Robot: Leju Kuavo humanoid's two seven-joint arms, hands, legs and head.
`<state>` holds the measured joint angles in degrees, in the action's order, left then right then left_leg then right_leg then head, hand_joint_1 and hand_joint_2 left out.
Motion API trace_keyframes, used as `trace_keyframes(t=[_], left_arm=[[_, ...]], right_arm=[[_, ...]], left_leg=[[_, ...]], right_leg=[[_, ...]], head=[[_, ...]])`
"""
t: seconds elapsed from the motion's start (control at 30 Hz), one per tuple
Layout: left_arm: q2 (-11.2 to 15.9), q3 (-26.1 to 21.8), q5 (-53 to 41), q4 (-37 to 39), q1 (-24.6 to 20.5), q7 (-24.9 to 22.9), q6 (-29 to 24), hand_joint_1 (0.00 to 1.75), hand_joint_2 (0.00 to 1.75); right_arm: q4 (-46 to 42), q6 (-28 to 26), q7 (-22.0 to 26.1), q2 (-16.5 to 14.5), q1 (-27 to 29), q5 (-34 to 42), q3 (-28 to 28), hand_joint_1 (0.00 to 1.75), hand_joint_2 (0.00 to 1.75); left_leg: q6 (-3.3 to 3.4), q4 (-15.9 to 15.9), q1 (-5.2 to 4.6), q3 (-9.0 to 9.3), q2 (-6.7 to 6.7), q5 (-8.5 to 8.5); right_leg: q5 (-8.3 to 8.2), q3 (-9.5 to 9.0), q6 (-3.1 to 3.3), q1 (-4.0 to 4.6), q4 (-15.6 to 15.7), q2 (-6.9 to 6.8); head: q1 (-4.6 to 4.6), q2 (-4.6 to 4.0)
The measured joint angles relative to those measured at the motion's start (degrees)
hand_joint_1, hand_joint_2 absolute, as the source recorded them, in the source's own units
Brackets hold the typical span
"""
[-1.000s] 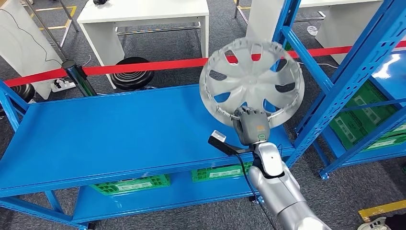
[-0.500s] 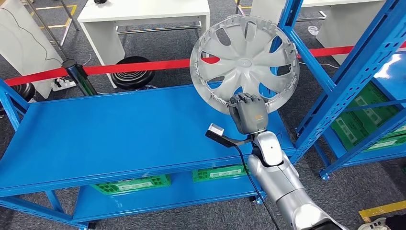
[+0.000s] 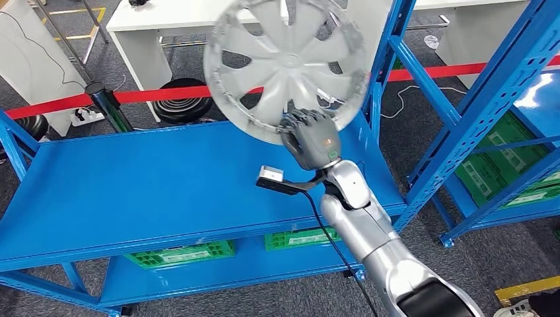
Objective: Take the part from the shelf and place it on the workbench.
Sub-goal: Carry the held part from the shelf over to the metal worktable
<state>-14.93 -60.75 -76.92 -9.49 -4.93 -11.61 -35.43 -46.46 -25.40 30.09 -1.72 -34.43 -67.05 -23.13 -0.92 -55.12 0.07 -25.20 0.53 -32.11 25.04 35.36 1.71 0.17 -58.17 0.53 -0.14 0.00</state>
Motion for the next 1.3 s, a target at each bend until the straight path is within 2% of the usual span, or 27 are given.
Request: trace_keyframes(t=[0.2, 0.37, 0.47, 0.57, 0.6, 0.63, 0.7, 0.73, 0.77, 0.8, 0.87, 0.93, 0.97, 1.03, 1.1, 1.13, 1.2, 1.23, 1.27, 1.3], left_arm=[[0.16, 0.08, 0.83, 0.09, 0.01, -0.15, 0.16, 0.00, 1.75], [0.46, 0.04, 1.73, 0.13, 0.02, 1.20, 0.77, 0.00, 1.75], [0.67, 0.03, 1.96, 0.14, 0.05, 1.80, 1.23, 0.00, 1.75], [0.75, 0.03, 1.97, 0.14, 0.03, 1.85, 1.44, 0.00, 1.75], [0.77, 0.02, 1.97, 0.14, 0.01, 1.83, 1.46, 0.00, 1.75], [0.78, 0.02, 1.99, 0.14, 0.00, 1.80, 1.51, 0.00, 1.75], [0.84, -0.01, 2.08, 0.14, 0.05, 1.76, 1.58, 0.00, 1.75], [0.85, -0.01, 2.13, 0.14, 0.08, 1.75, 1.59, 0.00, 1.75], [0.87, -0.02, 2.15, 0.14, 0.09, 1.78, 1.49, 0.00, 1.75], [0.89, -0.02, 2.15, 0.14, 0.09, 1.87, 1.20, 0.00, 1.75], [0.90, -0.02, 2.15, 0.14, 0.09, 2.26, 0.03, 0.00, 1.75], [0.99, -0.02, 2.27, 0.14, 0.03, 2.68, -1.23, 0.00, 1.75], [1.04, -0.03, 2.41, 0.14, 0.00, 2.86, -1.65, 0.00, 1.75], [1.12, -0.03, 2.76, 0.14, -0.01, 3.34, -2.18, 0.00, 1.75], [1.16, -0.04, 2.92, 0.14, 0.00, 3.92, -2.59, 0.00, 1.75], [1.18, -0.04, 2.96, 0.14, 0.00, 4.29, -2.94, 0.00, 1.75], [1.18, -0.04, 2.97, 0.14, 0.02, 4.91, -3.77, 0.00, 1.75], [1.18, -0.04, 2.96, 0.14, 0.06, 5.15, -4.11, 0.00, 1.75], [1.18, -0.04, 2.95, 0.14, 0.10, 5.29, -4.32, 0.00, 1.75], [1.18, -0.04, 2.89, 0.13, 0.13, 5.37, -4.45, 0.00, 1.75]], right_arm=[[0.16, 0.32, 3.26, -1.81, -5.29, 2.96, -4.45, 1.75, 1.75], [-1.14, 1.13, 4.41, -2.72, -7.22, 7.23, -7.10, 1.75, 1.75], [-2.10, 1.34, 3.89, -2.56, -7.53, 8.35, -8.15, 1.75, 1.75], [-2.76, 1.03, 3.56, -2.21, -7.70, 9.05, -8.86, 1.75, 1.75], [-2.88, 0.86, 3.50, -2.08, -7.75, 9.27, -9.09, 1.75, 1.75], [-2.96, 0.69, 3.45, -1.93, -7.77, 9.49, -9.33, 1.75, 1.75], [-2.98, 0.39, 3.34, -1.64, -7.68, 9.87, -9.90, 1.75, 1.75], [-2.98, 0.27, 3.18, -1.47, -7.57, 10.13, -10.27, 1.75, 1.75], [-2.98, 0.21, 2.98, -1.31, -7.50, 10.43, -10.64, 1.75, 1.75], [-2.98, 0.16, 2.69, -1.15, -7.47, 10.80, -10.99, 1.75, 1.75], [-2.98, -0.06, 2.11, -0.91, -7.58, 11.39, -11.54, 1.75, 1.75], [-2.98, -0.53, 1.69, -0.71, -7.83, 11.75, -12.04, 1.75, 1.75], [-2.99, -0.77, 1.50, -0.58, -7.95, 11.91, -12.27, 1.75, 1.75], [-3.00, -1.21, 1.07, -0.28, -8.17, 12.43, -12.62, 1.75, 1.75], [-3.00, -1.73, 0.71, 0.18, -8.36, 13.24, -12.83, 1.75, 1.75], [-3.00, -2.13, 0.55, 0.51, -8.44, 13.66, -12.89, 1.75, 1.75], [-3.00, -2.95, 0.43, 1.29, -8.48, 14.25, -12.91, 1.75, 1.75], [-3.00, -3.26, 0.42, 1.73, -8.44, 14.39, -12.91, 1.75, 1.75], [-3.00, -3.44, 0.43, 2.15, -8.38, 14.49, -12.92, 1.75, 1.75], [-3.00, -3.52, 0.39, 2.54, -8.32, 14.53, -12.92, 1.75, 1.75]], left_leg=[[0.01, -0.17, -0.11, -0.02, 0.02, 0.00], [0.14, -0.51, -0.27, -0.21, 0.05, -0.08], [0.44, -0.84, -0.40, -0.39, 0.04, -0.05], [1.17, -0.46, -0.15, -0.30, -0.10, 0.88], [1.44, -0.19, 0.05, -0.28, -0.22, 1.28], [1.67, 0.01, 0.27, -0.31, -0.35, 1.60], [1.84, -0.30, 0.32, -0.80, -0.51, 1.77], [1.82, -0.57, 0.34, -1.06, -0.53, 1.75], [1.77, -0.87, 0.38, -1.30, -0.53, 1.71], [1.67, -1.17, 0.45, -1.50, -0.48, 1.62], [1.20, -1.83, 0.67, -1.79, -0.33, 1.24], [0.48, -2.52, 0.72, -2.45, -0.19, 0.85], [0.13, -2.75, 0.68, -2.79, -0.15, 0.78], [-0.55, -2.91, 0.67, -3.20, -0.12, 0.86], [-1.17, -4.03, 0.79, -3.86, -0.17, -0.21], [-1.43, -5.99, 0.84, -4.72, -0.22, -1.68], [-1.72, -13.06, 0.87, -7.69, -0.30, -5.71], [-1.80, -16.65, 0.87, -9.17, -0.30, -7.19], [-1.79, -18.85, 0.86, -9.99, -0.30, -7.68], [-1.69, -18.83, 0.86, -9.77, -0.30, -6.99]], right_leg=[[-0.06, -0.01, -0.05, -0.06, 0.00, -0.01], [-0.17, -0.01, -0.25, -0.12, 0.01, -0.05], [-0.44, -0.01, -0.65, -0.25, 0.10, -0.04], [-0.61, 0.29, -1.37, -0.28, 0.12, 0.01], [0.13, 0.85, -1.61, -0.25, -0.83, -0.02], [1.57, 2.02, -1.86, -0.26, -3.21, -0.06], [5.07, 5.44, -2.26, -0.50, -10.86, -0.17], [6.12, 7.09, -2.41, -0.65, -14.48, -0.21], [6.07, 7.92, -2.51, -0.79, -16.19, -0.24], [5.02, 7.76, -2.56, -0.92, -15.80, -0.27], [1.54, 4.54, -2.57, -1.12, -9.21, -0.30], [0.07, 1.62, -2.24, -0.90, -3.65, -0.18], [0.43, 1.18, -1.88, -0.77, -2.67, -0.10], [0.61, 1.40, -0.98, -0.64, -2.24, -0.01], [0.38, 1.59, -0.06, -0.74, -1.84, -0.13], [0.15, 1.71, 0.36, -0.81, -1.66, -0.22], [-0.27, 2.21, 0.91, -0.75, -1.59, -0.39], [-0.52, 2.53, 1.04, -0.67, -1.60, -0.44], [-0.81, 2.86, 1.10, -0.59, -1.60, -0.46], [-1.14, 3.19, 1.08, -0.53, -1.60, -0.43]], head=[[0.01, 0.00], [0.01, 0.00], [0.01, 0.00], [0.04, 0.00], [0.15, 0.00], [0.26, 0.00], [0.44, 0.00], [0.44, 0.00], [0.45, 0.00], [0.45, 0.00], [0.44, 0.00], [0.53, 0.00], [0.55, 0.00], [0.56, 0.00], [0.52, 0.00], [0.49, 0.00], [0.43, 0.00], [0.42, 0.00], [0.42, 0.00], [0.42, 0.00]])
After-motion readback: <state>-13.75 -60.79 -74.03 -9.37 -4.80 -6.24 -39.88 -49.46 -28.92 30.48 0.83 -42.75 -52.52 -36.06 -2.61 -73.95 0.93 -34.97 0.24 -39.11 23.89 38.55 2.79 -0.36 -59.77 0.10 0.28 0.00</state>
